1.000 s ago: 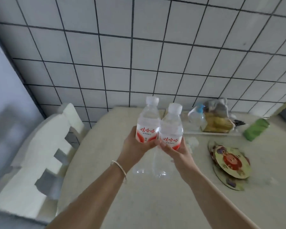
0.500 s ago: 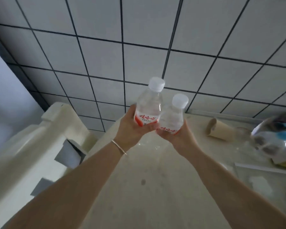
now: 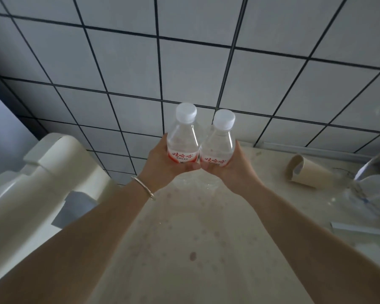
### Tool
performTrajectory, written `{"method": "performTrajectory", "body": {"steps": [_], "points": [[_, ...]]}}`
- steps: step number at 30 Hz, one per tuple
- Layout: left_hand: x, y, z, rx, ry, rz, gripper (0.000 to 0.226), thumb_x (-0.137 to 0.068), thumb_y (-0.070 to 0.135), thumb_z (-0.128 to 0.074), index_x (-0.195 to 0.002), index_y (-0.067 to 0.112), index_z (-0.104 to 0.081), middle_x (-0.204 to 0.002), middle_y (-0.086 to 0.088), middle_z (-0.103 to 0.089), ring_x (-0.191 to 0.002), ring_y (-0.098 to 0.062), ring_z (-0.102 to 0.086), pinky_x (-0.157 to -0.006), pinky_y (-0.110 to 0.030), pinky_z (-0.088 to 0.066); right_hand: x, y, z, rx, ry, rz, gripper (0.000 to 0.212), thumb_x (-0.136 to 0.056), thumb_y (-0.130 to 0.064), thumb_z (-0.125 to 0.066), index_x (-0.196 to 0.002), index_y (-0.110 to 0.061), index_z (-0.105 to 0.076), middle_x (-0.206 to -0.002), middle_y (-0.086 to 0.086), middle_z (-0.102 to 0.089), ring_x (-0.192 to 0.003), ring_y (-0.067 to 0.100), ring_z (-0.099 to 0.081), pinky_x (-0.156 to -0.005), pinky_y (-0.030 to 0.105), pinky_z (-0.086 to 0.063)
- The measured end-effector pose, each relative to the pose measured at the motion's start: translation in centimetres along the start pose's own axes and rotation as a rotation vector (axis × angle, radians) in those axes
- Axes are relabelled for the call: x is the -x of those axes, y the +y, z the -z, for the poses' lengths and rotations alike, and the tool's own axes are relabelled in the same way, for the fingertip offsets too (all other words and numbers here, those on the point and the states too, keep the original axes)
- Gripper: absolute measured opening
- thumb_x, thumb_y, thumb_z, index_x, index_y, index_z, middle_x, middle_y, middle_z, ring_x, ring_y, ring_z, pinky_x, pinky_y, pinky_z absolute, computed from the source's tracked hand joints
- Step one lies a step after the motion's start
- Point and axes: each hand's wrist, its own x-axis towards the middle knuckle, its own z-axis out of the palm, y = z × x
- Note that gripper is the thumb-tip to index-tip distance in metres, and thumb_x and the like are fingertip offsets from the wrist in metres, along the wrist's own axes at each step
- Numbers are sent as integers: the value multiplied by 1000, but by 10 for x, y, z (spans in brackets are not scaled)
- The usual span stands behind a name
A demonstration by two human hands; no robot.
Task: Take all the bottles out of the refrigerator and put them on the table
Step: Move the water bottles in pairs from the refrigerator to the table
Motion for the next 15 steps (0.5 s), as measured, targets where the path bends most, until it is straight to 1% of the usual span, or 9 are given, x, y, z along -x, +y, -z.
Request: {"method": "performTrajectory", "body": {"steps": [5, 6, 8, 9, 11, 12, 13, 14, 15], "points": [[0, -8, -3, -19, -14, 16, 91, -38, 47, -87, -118, 19, -54, -112, -1, -69, -106, -18, -66, -93, -40, -54, 4, 1, 0, -21, -5, -33, 76, -52, -51, -80, -114, -27, -44, -106, -5, -65, -101, 16, -64, -86, 47, -54], [1, -6, -3, -39, -26, 15, 92, -38, 48, -87, -119, 21, -54, -112, 0, -68, -106, -16, -66, -93, -39, -54, 5, 0, 0, -22, -6, -45, 73, -54, -47, -81, -114, -28, -42, -106, -7, -64, -102, 14, -63, -88, 45, -54], [3, 1, 0, -90, -61, 34, 92, -40, 51, -88, -120, 23, -52, -112, 2, -68, -106, -14, -65, -94, -39, -53, 10, -4, 1, -7, -8, -81, 67, -63, -33, -83, -113, -30, -38, -105, -10, -60, -103, 14, -60, -88, 38, -52], [4, 6, 1, -117, -94, 32, 90, -43, 49, -90, -121, 24, -51, -112, 2, -68, -106, -13, -65, -94, -36, -53, 13, -7, 3, 1, -10, -101, 67, -66, -26, -83, -116, -28, -37, -106, -10, -58, -106, 16, -59, -89, 36, -51], [11, 18, 7, -194, -142, 13, 85, -50, 37, -91, -123, 22, -49, -114, 3, -66, -106, -7, -64, -89, -24, -53, 22, -15, 7, 12, -19, -143, 80, -69, -19, -82, -132, -20, -32, -124, -2, -53, -120, 21, -52, -96, 35, -46], [16, 25, 10, -204, -123, 22, 91, -51, 37, -91, -128, 20, -45, -120, 1, -62, -110, -8, -62, -89, -23, -52, 29, -21, 10, 20, -16, -165, 92, -70, -20, -81, -141, -17, -24, -138, 2, -45, -128, 23, -45, -102, 38, -42], [23, 31, 13, -220, -82, 44, 103, -51, 42, -90, -137, 19, -37, -130, -2, -55, -119, -11, -57, -95, -29, -51, 36, -28, 15, 41, -6, -181, 101, -70, -24, -81, -147, -17, -15, -148, 4, -34, -134, 24, -37, -107, 40, -37], [33, 40, 16, -274, -23, 73, 113, -54, 45, -87, -145, 19, -25, -141, -4, -44, -127, -16, -50, -103, -36, -46, 45, -36, 20, 68, 8, -184, 105, -71, -28, -80, -149, -19, -10, -153, 3, -26, -138, 24, -32, -110, 41, -33], [45, 49, 20, -342, 34, 110, 116, -60, 43, -85, -150, 19, -15, -146, -7, -34, -131, -20, -43, -108, -41, -41, 55, -45, 27, 103, 22, -168, 105, -72, -32, -78, -149, -21, -8, -155, 2, -22, -139, 23, -30, -110, 40, -32]]}}
